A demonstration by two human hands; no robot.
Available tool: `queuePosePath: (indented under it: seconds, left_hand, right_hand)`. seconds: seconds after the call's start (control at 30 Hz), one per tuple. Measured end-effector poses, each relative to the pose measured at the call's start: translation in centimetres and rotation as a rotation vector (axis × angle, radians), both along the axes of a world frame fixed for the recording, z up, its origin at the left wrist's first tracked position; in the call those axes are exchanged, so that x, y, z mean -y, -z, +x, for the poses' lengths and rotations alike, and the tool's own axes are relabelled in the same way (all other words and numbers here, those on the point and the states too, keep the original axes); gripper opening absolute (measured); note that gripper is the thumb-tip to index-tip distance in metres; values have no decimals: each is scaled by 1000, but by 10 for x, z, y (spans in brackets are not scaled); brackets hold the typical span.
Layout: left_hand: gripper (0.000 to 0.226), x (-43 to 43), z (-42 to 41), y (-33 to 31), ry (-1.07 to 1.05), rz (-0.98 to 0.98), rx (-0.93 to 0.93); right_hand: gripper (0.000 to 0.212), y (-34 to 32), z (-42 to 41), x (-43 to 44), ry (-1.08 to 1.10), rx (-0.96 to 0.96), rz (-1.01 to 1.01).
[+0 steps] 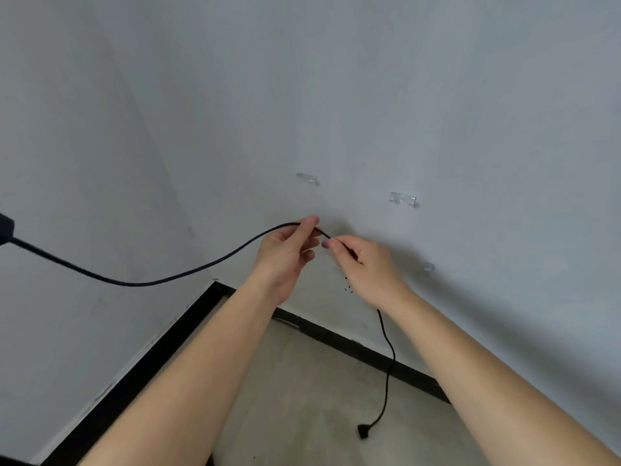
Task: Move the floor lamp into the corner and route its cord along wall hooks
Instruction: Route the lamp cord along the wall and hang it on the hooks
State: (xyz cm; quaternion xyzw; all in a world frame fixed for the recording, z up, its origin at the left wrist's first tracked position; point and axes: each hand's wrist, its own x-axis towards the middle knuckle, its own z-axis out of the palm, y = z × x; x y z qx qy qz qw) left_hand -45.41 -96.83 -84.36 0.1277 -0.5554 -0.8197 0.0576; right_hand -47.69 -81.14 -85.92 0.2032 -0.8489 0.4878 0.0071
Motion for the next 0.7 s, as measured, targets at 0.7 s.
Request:
queuePosePath:
  seconds: [0.7]
  left_hand:
    - [11, 29, -34, -38, -23, 225, 3]
  right_hand:
    - [24, -57, -32, 14, 36, -120, 82]
